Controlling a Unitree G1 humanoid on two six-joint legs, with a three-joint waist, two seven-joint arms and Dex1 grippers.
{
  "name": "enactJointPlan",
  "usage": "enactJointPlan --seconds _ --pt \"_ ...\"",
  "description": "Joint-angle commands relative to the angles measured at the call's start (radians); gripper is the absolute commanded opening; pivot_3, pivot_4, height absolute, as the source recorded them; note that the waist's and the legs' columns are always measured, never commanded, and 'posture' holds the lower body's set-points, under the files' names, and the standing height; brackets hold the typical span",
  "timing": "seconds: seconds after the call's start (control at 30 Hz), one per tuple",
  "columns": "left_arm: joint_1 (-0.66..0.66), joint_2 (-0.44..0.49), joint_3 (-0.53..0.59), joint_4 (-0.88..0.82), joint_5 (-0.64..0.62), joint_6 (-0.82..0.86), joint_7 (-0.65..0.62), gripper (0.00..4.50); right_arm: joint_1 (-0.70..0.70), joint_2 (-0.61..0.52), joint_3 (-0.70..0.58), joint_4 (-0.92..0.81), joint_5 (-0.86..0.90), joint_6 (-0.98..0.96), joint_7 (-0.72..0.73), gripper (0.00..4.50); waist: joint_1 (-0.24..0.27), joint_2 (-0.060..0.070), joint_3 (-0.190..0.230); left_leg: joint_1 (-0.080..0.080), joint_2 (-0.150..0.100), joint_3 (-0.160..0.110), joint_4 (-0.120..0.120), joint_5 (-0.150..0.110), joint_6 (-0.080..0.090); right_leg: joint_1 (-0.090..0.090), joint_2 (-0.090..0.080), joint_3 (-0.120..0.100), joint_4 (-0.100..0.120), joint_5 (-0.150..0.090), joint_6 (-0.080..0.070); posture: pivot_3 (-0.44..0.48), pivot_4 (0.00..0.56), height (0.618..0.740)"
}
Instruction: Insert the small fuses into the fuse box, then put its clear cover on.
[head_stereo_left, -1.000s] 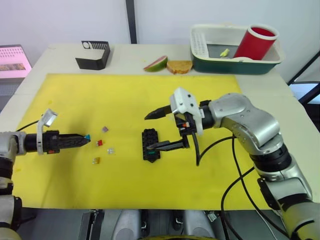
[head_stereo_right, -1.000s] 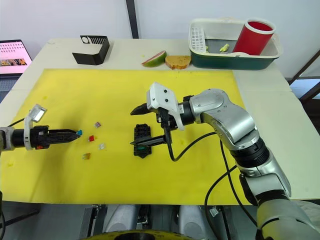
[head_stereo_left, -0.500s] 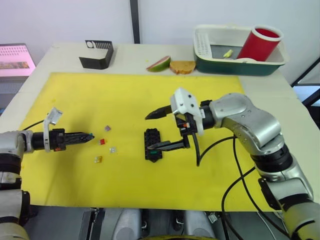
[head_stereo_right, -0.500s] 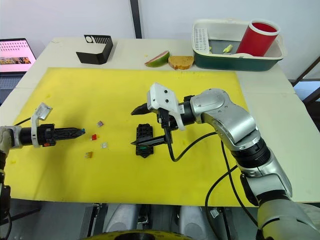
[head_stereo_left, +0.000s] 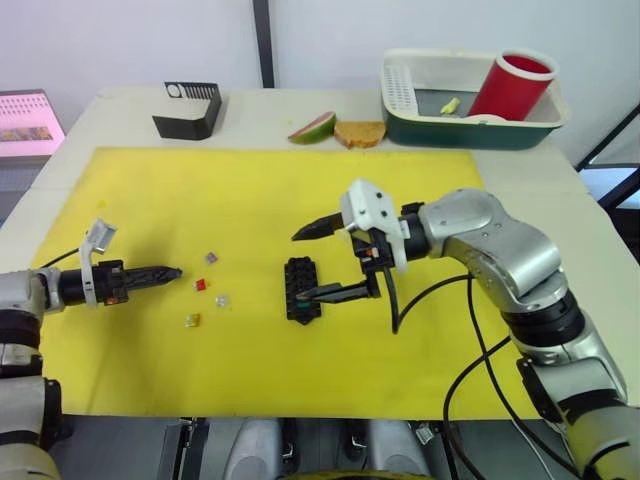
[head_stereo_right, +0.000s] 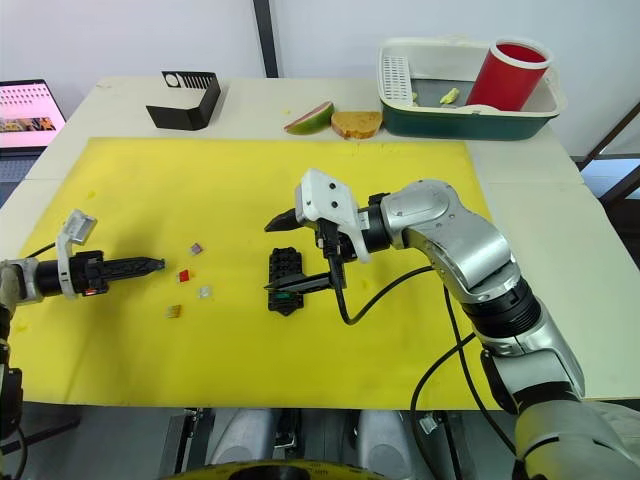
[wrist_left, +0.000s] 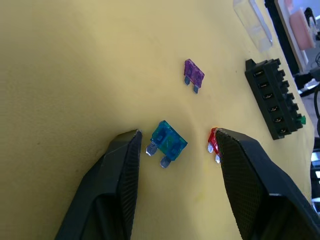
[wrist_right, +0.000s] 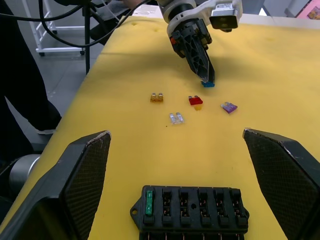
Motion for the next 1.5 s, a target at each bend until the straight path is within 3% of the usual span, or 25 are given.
enactJointPlan --seconds 0.03,0.13,0.53,0.73,0.9,1.1,1.23,1.37,1.5 --pt "0.007 -0.008 0.010 0.018 0.015 -0.005 0.021 1.59 -0.004 -0.003 -0.002 -0.029 -0.005 -0.017 0.001 4.50 -0.001 0.000 0.000 0.000 0.000 0.000 0.000 0.000 0.000 0.000 0.000 0.000 0.000 0.000 0.000 0.000 0.150 0.740" --pt "0.012 -0.011 0.010 0.015 0.013 -0.008 0.030 0.24 -0.001 0.001 0.000 -0.035 -0.006 -0.015 0.000 4.50 -0.002 0.000 0.000 0.000 0.000 0.000 0.000 0.000 0.000 0.000 0.000 0.000 0.000 0.000 0.000 0.000 0.150 0.740" --pt "0.031 -0.009 0.041 -0.053 -0.017 0.054 0.055 0.10 0.002 0.009 0.007 -0.031 -0.017 -0.018 0.001 4.50 -0.002 0.000 0.000 0.000 0.000 0.000 0.000 0.000 0.000 0.000 0.000 0.000 0.000 0.000 0.000 0.000 0.150 0.740" --pt "0.063 0.006 0.162 -0.128 -0.112 0.154 0.085 0.10 0.007 0.003 0.005 -0.038 -0.012 -0.015 -0.002 4.50 -0.004 0.000 0.000 0.000 0.000 0.000 0.000 0.000 0.000 0.000 0.000 0.000 0.000 0.000 0.000 0.000 0.150 0.740" --pt "0.189 -0.020 0.333 -0.396 -0.280 0.347 0.187 0.10 0.025 0.004 -0.010 -0.048 0.009 0.012 -0.014 4.50 -0.006 -0.001 0.000 -0.001 0.001 -0.001 0.000 0.000 0.000 -0.001 -0.001 0.000 0.000 0.000 0.000 0.000 0.150 0.740" --pt "0.196 -0.231 0.558 -0.811 -0.595 0.625 0.472 0.10 -0.002 0.137 -0.180 0.001 0.232 0.359 -0.208 4.50 -0.001 -0.002 0.000 -0.001 0.000 -0.003 0.001 0.000 0.000 0.001 -0.002 0.000 -0.001 0.000 0.000 0.000 0.150 0.740" --pt "0.133 -0.415 0.583 -0.987 -0.786 0.652 0.681 0.10 -0.053 0.295 -0.388 0.041 0.452 0.617 -0.394 4.50 -0.003 -0.002 0.000 0.000 0.000 -0.004 0.001 0.000 0.000 0.002 -0.003 0.000 0.000 0.000 0.000 0.000 0.150 0.740" --pt "0.089 -0.491 0.561 -1.025 -0.892 0.610 0.826 0.10 -0.106 0.395 -0.488 0.075 0.528 0.738 -0.548 4.50 -0.006 -0.002 0.000 0.000 0.000 -0.004 0.000 0.001 -0.001 0.002 -0.002 0.000 0.000 0.000 0.000 0.000 0.150 0.740" --pt "0.094 -0.493 0.520 -1.031 -0.943 0.572 0.890 0.00 -0.129 0.420 -0.509 0.084 0.550 0.771 -0.619 3.17 -0.006 -0.002 -0.001 0.001 0.000 -0.003 -0.001 0.001 -0.001 0.002 -0.001 0.000 0.000 0.000 0.000 0.000 0.150 0.740"
